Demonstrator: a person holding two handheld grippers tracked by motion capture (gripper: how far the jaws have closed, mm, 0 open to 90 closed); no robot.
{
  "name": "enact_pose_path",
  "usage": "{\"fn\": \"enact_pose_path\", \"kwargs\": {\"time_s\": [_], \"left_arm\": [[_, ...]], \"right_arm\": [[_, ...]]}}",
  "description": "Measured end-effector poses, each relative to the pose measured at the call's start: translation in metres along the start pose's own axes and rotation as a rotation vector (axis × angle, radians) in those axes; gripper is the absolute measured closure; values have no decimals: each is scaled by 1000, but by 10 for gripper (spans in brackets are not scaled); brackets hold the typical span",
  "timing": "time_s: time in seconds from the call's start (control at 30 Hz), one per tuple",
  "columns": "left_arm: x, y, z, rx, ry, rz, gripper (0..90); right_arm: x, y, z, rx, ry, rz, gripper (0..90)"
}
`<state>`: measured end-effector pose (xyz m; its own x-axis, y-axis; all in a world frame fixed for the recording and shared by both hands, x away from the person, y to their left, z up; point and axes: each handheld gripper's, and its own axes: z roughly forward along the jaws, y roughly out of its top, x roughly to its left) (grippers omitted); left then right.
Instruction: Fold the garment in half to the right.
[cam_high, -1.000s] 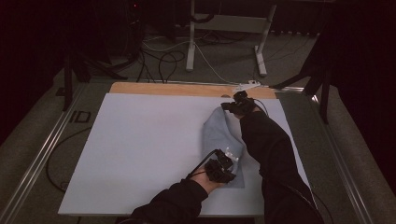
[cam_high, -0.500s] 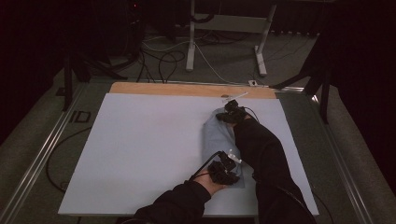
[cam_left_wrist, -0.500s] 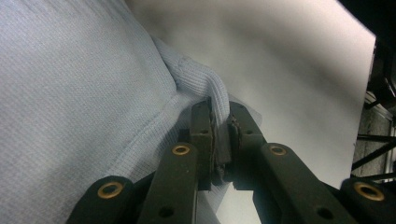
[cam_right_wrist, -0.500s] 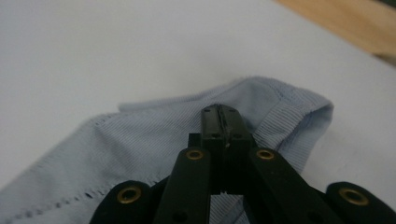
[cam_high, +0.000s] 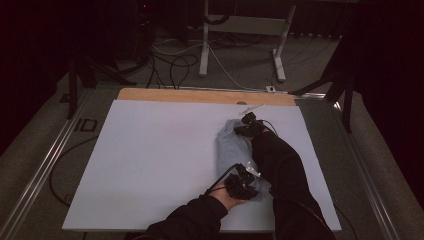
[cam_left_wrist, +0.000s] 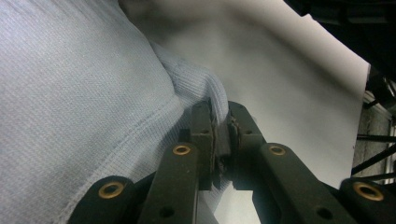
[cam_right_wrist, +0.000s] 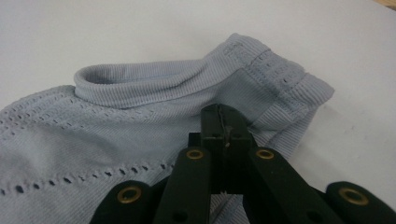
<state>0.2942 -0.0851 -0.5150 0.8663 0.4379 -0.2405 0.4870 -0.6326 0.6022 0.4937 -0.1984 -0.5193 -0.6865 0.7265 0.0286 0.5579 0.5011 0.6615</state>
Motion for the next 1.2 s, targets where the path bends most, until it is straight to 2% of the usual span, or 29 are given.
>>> {"fn": "enact_pose_path", "kwargs": {"time_s": [0.1, 0.2, 0.27, 0.33, 0.4, 0.47, 0.6, 0.73, 0.83, 1.07, 1.13, 1.2], "left_arm": [[0, 0, 0, -1, -4, -6, 829], [0, 0, -1, -2, -8, -4, 827], [0, 1, -1, -4, -13, -2, 811], [-1, 2, -2, -6, -12, 5, 786], [-4, 2, -2, -17, -19, 12, 748], [-7, 4, -2, -23, -25, 21, 698], [-13, 6, -2, -30, -66, 49, 586], [-16, 9, -10, -65, -60, 71, 477], [-15, 11, -21, -98, -54, 62, 401], [-7, 13, -46, -128, -15, 85, 247], [-3, 11, -55, -149, -21, 81, 235], [2, 10, -62, -164, -46, 87, 157]], "right_arm": [[0, 0, -1, -5, 0, 9, 898], [1, 1, -4, -11, -5, 1, 857], [3, 5, -16, -45, 3, -20, 724], [2, 8, -27, -81, 3, -7, 571], [-1, 11, -39, -120, -3, 16, 457], [-2, 12, -50, -156, 13, 43, 351], [-1, 10, -62, -179, 38, 56, 185], [2, 4, -66, -181, 76, 64, 133], [5, 0, -67, -189, 93, 57, 106], [10, -3, -78, -209, 92, 41, 104], [12, -3, -81, -215, 88, 41, 104], [14, -3, -84, -217, 90, 37, 103]]}}
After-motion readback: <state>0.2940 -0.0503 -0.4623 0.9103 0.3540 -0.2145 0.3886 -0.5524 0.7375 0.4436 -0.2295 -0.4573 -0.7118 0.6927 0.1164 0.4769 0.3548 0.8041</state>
